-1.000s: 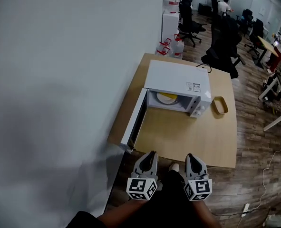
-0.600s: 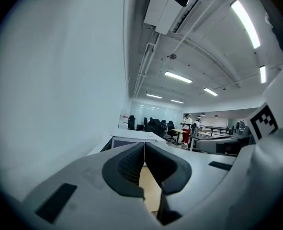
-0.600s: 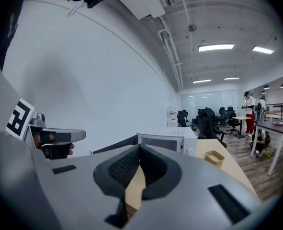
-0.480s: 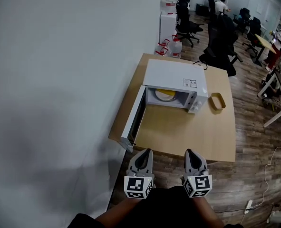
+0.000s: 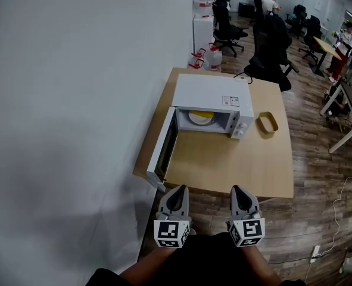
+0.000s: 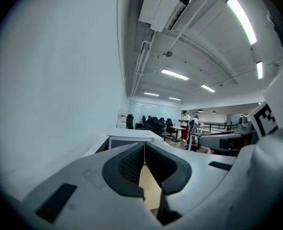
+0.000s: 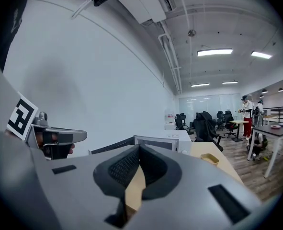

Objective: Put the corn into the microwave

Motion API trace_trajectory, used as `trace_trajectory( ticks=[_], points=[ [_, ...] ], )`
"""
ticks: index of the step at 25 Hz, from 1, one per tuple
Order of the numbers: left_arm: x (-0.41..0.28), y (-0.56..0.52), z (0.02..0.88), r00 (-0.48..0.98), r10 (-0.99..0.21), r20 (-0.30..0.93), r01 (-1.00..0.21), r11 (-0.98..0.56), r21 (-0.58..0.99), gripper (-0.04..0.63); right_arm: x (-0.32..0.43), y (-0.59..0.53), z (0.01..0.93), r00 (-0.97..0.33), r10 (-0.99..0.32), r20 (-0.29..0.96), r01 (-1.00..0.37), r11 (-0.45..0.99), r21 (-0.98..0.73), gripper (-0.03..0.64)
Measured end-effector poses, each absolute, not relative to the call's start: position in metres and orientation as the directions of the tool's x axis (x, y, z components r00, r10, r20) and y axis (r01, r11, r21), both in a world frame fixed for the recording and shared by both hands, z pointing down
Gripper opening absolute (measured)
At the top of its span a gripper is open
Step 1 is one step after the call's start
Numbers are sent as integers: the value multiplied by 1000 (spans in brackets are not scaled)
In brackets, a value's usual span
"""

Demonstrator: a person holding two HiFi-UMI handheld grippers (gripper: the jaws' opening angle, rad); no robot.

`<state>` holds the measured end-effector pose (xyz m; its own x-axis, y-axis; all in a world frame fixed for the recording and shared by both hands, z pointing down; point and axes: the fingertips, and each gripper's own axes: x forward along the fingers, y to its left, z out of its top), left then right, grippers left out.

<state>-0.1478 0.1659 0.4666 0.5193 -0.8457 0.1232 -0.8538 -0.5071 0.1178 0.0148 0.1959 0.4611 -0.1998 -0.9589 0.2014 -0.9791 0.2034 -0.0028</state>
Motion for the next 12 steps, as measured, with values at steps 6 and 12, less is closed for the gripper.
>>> trace_trajectory(
  ticks=[6,12],
  points=[
    [-141,165,468,524,-844,118,-851,-511,120,17,17,196,463,-208,-956,209,-977,213,2,58],
    [-140,164,464,532,-838,118,-844,-514,156,17,19,194,460,-202,-958,202,-978,209,10,58]
  ],
)
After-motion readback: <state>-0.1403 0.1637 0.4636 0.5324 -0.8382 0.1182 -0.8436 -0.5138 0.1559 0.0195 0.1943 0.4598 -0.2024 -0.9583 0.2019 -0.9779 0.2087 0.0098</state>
